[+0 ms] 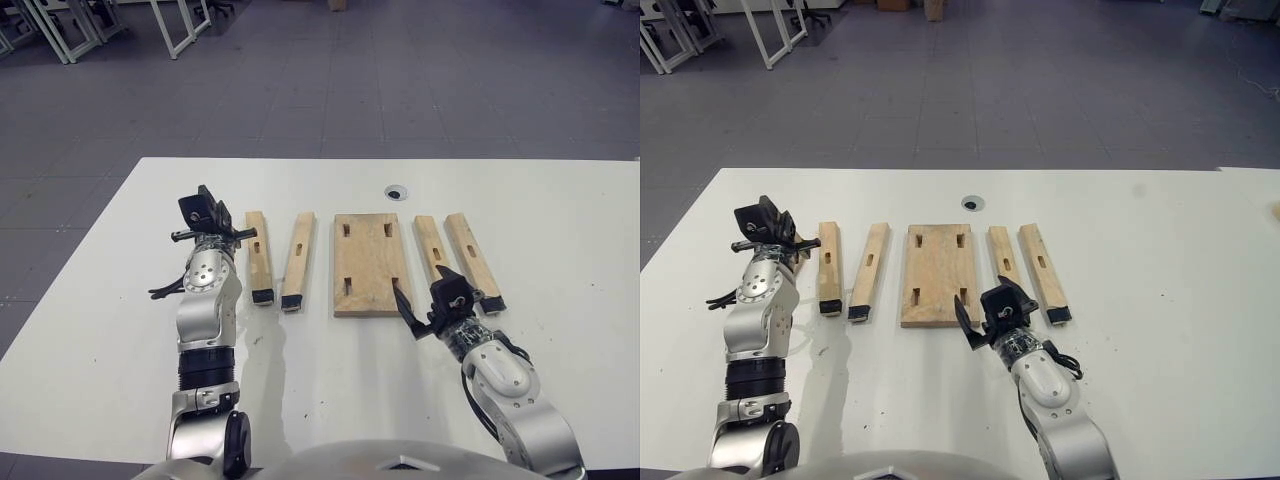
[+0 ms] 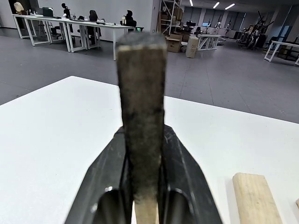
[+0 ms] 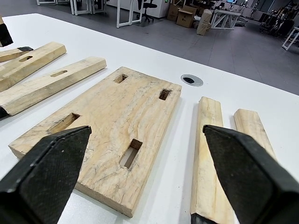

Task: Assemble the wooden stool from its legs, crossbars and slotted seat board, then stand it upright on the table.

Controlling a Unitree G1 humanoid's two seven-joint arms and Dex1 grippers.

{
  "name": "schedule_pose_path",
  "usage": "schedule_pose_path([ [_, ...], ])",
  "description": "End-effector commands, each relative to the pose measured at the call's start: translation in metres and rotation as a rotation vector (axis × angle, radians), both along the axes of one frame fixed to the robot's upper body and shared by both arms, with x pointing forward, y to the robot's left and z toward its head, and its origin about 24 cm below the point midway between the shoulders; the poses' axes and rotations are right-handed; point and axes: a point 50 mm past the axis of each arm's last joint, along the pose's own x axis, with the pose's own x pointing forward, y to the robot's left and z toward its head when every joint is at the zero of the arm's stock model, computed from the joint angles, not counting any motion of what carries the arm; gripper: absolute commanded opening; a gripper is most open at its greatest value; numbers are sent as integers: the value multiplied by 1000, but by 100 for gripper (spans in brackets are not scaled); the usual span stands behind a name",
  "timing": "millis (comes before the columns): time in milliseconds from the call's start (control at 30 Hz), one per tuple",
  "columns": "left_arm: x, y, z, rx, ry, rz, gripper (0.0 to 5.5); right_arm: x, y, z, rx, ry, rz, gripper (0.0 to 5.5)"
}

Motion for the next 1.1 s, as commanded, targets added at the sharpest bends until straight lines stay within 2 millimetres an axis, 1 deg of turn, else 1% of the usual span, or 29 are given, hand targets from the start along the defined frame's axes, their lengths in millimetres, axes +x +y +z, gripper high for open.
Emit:
schedule_pose_path([
  [33, 7, -7, 1, -50, -18, -41, 41, 0, -1, 0, -8, 3, -8, 441],
  [467, 12, -14, -5, -75, -4, -63, 41, 1, -1, -2, -11, 7, -6, 441],
  [833, 6, -10, -28, -75, 52, -48, 41, 1, 0, 1, -11, 3, -2, 441],
  [1000, 9, -18, -18, -97, 19, -64, 41, 0, 0, 0, -12, 6, -2, 441],
  [1100, 10, -19, -18, -108, 18, -59, 41, 1, -1, -1, -14, 8, -1, 441],
])
